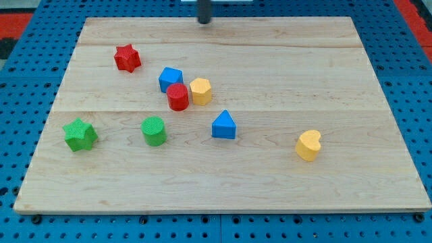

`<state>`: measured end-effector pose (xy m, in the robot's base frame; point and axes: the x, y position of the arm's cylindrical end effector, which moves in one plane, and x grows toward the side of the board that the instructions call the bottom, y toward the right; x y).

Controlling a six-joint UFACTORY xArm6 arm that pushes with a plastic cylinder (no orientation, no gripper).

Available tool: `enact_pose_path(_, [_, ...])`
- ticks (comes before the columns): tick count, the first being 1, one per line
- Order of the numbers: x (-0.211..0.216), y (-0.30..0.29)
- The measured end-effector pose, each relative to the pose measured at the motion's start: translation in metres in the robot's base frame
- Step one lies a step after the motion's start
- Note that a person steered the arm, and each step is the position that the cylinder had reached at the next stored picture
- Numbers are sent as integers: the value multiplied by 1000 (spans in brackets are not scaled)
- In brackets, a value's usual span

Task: Slide the red star to the left of the blue cube

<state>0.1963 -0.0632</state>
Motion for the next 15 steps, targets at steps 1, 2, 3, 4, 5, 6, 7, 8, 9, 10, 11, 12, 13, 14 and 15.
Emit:
enact_pose_path(1, [33, -93])
enact_pose_path(2, [86, -128])
enact_pose_path(3, [121, -137])
enact_pose_path(4, [103, -139])
enact_pose_path(5, [98, -142])
enact_pose_path(6, [134, -122])
enact_pose_path(7, [162, -100])
enact_pose_path(8, [157, -105])
enact_pose_path(9, [161, -92])
enact_pose_path(10, [168, -81])
enact_pose_path(11, [165, -87])
enact_pose_path(12, [183, -121])
enact_pose_path(13, [234, -206])
enact_pose_path(14, [269, -242])
enact_pose_path(15, [309, -212])
